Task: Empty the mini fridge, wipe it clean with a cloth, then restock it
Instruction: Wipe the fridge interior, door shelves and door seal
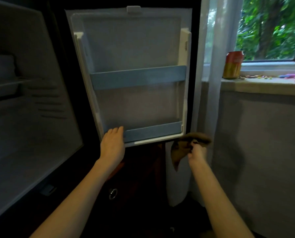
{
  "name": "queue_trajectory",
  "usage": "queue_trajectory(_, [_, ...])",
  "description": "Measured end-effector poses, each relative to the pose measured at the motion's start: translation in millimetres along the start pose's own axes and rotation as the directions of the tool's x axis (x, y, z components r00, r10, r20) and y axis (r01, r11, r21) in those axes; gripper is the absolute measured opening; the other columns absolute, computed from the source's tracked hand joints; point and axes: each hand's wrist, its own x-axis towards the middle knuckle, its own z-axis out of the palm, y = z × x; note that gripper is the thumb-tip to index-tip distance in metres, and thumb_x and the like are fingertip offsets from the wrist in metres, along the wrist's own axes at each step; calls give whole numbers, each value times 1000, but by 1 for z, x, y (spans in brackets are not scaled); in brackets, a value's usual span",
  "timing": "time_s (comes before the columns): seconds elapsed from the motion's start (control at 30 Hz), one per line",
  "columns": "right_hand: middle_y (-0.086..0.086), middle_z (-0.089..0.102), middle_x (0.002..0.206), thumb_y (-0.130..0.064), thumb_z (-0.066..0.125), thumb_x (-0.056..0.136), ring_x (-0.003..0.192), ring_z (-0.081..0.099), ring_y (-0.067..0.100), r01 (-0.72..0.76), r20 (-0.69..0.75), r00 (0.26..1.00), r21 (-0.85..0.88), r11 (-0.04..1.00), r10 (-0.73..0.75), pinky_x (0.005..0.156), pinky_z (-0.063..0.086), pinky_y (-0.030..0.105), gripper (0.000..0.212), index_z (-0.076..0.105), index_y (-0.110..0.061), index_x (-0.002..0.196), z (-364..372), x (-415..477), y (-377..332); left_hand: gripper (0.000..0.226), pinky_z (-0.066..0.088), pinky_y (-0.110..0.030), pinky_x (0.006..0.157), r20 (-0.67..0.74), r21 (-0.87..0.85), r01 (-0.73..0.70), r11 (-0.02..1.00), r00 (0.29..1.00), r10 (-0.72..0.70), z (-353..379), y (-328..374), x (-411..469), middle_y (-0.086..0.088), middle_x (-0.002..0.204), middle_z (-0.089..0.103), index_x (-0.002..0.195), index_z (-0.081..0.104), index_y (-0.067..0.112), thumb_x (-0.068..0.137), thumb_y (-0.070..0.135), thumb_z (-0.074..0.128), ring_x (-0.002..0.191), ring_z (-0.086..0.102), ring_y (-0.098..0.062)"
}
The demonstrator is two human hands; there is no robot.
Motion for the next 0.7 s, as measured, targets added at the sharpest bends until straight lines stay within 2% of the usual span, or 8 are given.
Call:
queue_trajectory(0.1, [-2,56,58,-1,40,99,48,52,6,35,76,996,113,993,-44,41,41,14,28,54,-17,81,15,-10,1,27,39,-37,87,-1,11,-18,1000,1000,18,-2,-2,-3,-11,115,57,123,50,6,96,10,50,107,51,-30])
queue_trajectory(0.2, [-4,58,70,-7,41,100,55,55,3,62,124,989,161,985,-82,49,43,14,24,56,-20,86,26,-18,6,26,39,-38,83,-10,31,-25,999,1000,25,-2,-2,-3,-14,111,58,120,52,3,95,8,50,103,52,-33])
queue_trajectory(0.27, [-2,56,63,-8,41,101,44,53,1,60,63,996,135,989,-69,42,41,14,25,52,-20,82,27,-21,12,28,39,-40,83,-12,37,-26,999,1000,27,0,0,-3,-16,110,58,121,52,2,93,6,52,102,52,-35])
queue_trajectory(0.33, [0,58,65,-8,37,102,48,57,6,0,91,996,72,997,-7,43,44,17,27,50,-18,81,27,-26,28,30,40,-41,83,0,50,-23,998,1000,23,2,1,-3,-16,111,58,122,51,2,92,5,52,102,52,-35])
queue_trajectory(0.47, [2,67,78,-2,39,100,75,61,16,-74,410,897,-231,970,166,68,52,25,28,60,-13,86,24,-51,80,41,39,-43,92,-17,16,-49,999,999,50,7,-3,-7,-18,118,56,128,50,1,88,0,55,109,50,-37])
queue_trajectory(0.53, [-1,71,80,0,43,98,82,64,16,14,534,820,-378,926,206,77,52,27,27,64,-14,89,8,-60,89,51,33,-39,107,-59,-146,-77,986,996,69,6,-6,-22,-12,135,47,139,44,4,89,0,55,127,41,-32])
queue_trajectory(0.6, [-9,72,76,3,47,95,83,65,12,188,641,725,-535,824,251,74,50,19,29,66,-18,90,-14,-53,85,57,24,-26,115,-122,-366,-111,924,990,70,4,-2,-49,3,149,34,145,38,15,92,2,55,142,25,-15])
queue_trajectory(0.7, [-7,68,98,13,51,83,99,61,10,565,789,580,-569,597,203,86,45,14,44,65,-25,97,-40,-38,73,53,29,-18,112,-56,-578,-84,812,996,63,23,9,-87,11,145,39,142,42,24,93,9,58,136,32,0])
